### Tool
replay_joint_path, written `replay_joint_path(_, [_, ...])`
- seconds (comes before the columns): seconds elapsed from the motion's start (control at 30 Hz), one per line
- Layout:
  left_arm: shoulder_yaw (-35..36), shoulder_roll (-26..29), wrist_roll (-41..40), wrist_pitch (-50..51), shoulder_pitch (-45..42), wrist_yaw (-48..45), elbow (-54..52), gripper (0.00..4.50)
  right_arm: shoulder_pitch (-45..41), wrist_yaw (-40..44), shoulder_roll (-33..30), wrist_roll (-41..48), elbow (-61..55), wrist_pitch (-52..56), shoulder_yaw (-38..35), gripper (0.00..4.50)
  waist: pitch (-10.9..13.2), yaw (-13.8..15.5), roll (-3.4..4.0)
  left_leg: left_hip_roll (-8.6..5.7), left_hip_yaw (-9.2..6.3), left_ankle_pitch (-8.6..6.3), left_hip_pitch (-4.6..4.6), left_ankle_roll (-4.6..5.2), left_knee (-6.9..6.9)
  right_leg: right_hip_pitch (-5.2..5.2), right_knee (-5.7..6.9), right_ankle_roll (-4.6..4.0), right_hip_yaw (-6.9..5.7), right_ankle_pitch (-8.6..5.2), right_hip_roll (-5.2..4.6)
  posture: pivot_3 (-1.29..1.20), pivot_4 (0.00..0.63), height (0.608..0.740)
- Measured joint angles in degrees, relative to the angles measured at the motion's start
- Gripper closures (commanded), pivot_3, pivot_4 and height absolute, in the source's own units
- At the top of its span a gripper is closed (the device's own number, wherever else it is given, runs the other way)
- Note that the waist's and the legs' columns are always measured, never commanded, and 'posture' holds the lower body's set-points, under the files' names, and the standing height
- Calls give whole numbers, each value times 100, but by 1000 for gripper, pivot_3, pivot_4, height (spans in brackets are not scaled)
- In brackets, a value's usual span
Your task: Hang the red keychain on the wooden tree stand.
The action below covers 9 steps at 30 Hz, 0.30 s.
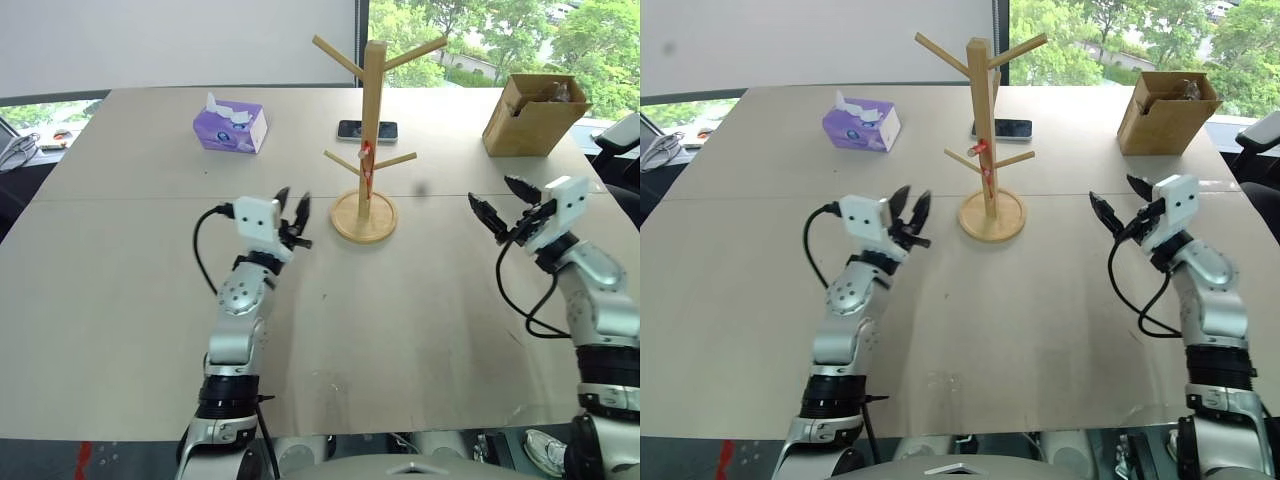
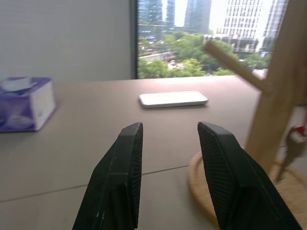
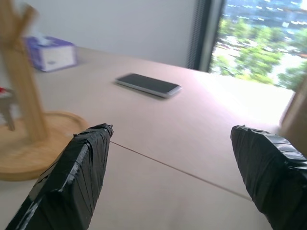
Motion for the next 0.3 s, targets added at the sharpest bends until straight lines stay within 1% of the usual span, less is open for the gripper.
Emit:
replay_joint_path(0.13, [322, 126, 144, -114, -35, 362, 586, 2650, -30, -774, 359, -428, 650, -551, -5, 241, 0, -9, 0, 0, 2, 0, 0, 0, -1, -1, -1, 0, 1, 0, 0, 0, 150, 740])
replay_joint_path(0.3, [383, 159, 185, -332, 26, 461, 952, 2650, -96, -1265, 550, -646, 1271, -1132, -15, 241, 0, -18, 0, 4, 7, 0, 0, -1, -2, -2, 0, 0, 4, 0, -2, 0, 150, 740])
